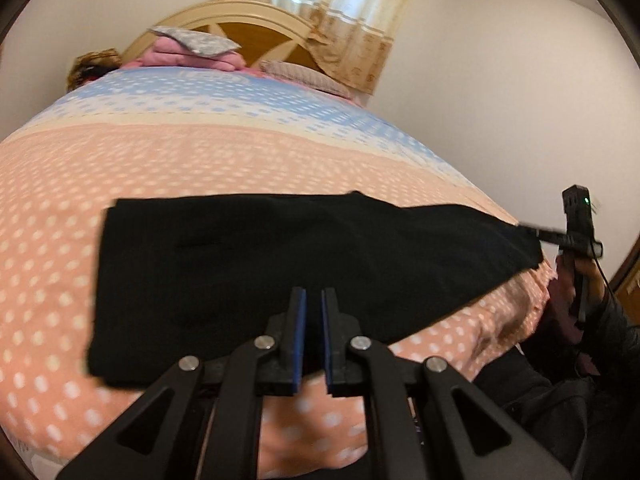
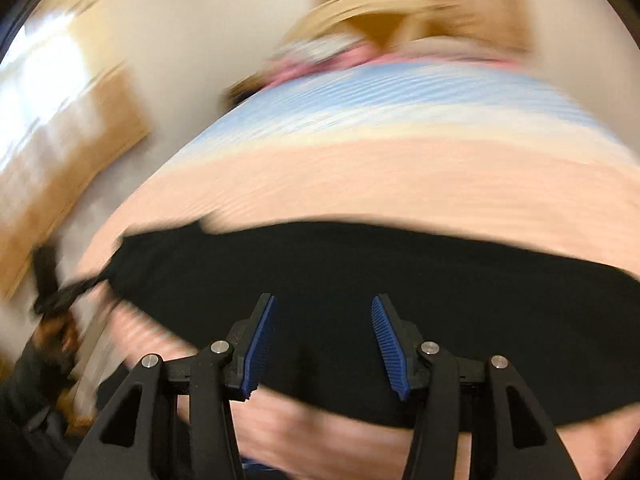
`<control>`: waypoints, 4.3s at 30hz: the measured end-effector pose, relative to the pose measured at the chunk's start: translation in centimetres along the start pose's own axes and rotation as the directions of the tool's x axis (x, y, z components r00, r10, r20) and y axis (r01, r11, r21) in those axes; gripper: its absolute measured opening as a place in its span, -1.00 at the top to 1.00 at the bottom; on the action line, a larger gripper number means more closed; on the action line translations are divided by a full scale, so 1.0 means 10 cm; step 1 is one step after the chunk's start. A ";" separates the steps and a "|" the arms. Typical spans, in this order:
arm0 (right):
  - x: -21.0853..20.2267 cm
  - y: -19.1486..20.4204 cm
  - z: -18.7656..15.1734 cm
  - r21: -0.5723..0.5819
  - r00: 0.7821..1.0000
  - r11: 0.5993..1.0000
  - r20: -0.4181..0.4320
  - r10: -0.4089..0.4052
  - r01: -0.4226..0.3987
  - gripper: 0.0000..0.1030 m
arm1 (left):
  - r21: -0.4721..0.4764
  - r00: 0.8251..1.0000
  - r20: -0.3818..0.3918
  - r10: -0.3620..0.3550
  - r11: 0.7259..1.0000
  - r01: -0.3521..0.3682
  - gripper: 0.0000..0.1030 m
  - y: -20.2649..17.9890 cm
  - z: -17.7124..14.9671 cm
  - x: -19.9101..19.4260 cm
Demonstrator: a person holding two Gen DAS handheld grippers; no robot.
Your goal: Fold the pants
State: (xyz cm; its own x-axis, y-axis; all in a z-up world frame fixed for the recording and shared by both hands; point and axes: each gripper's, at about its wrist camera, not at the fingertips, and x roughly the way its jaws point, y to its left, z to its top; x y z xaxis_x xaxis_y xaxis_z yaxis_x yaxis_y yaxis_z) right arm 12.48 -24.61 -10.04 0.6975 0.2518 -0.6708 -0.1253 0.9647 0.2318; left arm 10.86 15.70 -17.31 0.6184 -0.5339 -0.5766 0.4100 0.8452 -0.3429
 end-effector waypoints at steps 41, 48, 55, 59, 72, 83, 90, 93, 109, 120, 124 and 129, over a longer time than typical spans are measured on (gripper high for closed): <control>-1.08 -2.69 -0.76 0.618 0.977 0.778 0.071 -0.202 0.116 0.81 | 0.023 0.991 -0.111 -0.073 0.997 0.076 0.80 -0.67 0.06 0.69; -0.82 -2.30 -0.78 0.504 0.966 0.829 -0.053 -0.251 0.243 0.62 | 0.023 0.990 -0.120 -0.073 0.997 0.076 0.79 -0.64 0.00 0.68; -0.78 -2.07 -0.69 0.382 0.913 0.830 -0.156 -0.376 0.407 0.66 | 0.069 0.996 -0.086 0.030 0.997 -0.024 0.79 -0.51 0.04 0.45; -0.91 -2.05 -0.65 0.336 0.842 0.773 -0.189 -0.505 0.539 0.65 | 0.016 0.996 -0.038 0.076 0.997 -0.076 0.58 -0.29 0.10 0.29; 0.88 0.14 0.68 0.289 0.929 0.911 -0.137 0.343 -0.293 0.58 | 0.144 0.996 -0.089 0.027 0.989 -0.014 0.28 -0.69 -0.03 0.67; 2.63 1.65 0.84 0.427 0.722 0.791 -0.357 0.593 -0.439 0.59 | 0.029 0.988 -0.105 -0.111 0.993 0.114 0.23 -0.45 -0.02 0.64; 2.94 1.72 0.78 0.519 0.616 0.723 -0.403 0.677 -0.455 0.59 | 0.019 0.986 -0.090 -0.139 0.990 0.141 0.23 -0.40 -0.04 0.62; 2.97 1.77 0.74 0.515 0.606 0.724 -0.414 0.679 -0.459 0.59 | 0.023 0.987 -0.087 -0.136 0.990 0.139 0.23 -0.41 -0.05 0.62; 2.72 2.15 0.80 0.207 0.785 0.886 -0.411 0.463 -0.415 0.91 | 0.032 0.990 -0.086 -0.116 0.992 0.119 0.22 -0.50 -0.08 0.61; 0.95 1.17 0.33 -0.057 0.961 0.981 -0.219 0.166 -0.183 0.05 | 0.062 0.994 -0.051 -0.100 0.993 0.103 -0.09 -0.78 -0.06 0.61; 0.58 0.70 0.03 0.011 0.968 0.992 -0.215 0.126 -0.127 0.05 | 0.093 0.995 -0.059 -0.083 0.992 0.089 -0.18 -0.84 -0.12 0.67; 0.50 0.52 -0.27 -0.020 0.980 0.991 -0.156 0.126 -0.131 0.05 | 0.127 0.996 -0.065 -0.058 0.990 0.066 -0.25 -0.88 -0.13 0.67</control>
State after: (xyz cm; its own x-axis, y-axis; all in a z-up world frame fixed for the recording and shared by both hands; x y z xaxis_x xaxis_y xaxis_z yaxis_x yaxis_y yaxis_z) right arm 13.45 -18.15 -14.08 0.5577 0.3805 -0.7377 -0.2293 0.9248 0.3036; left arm 10.56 4.75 -19.13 0.5488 -0.5793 -0.6027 0.5315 0.7983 -0.2833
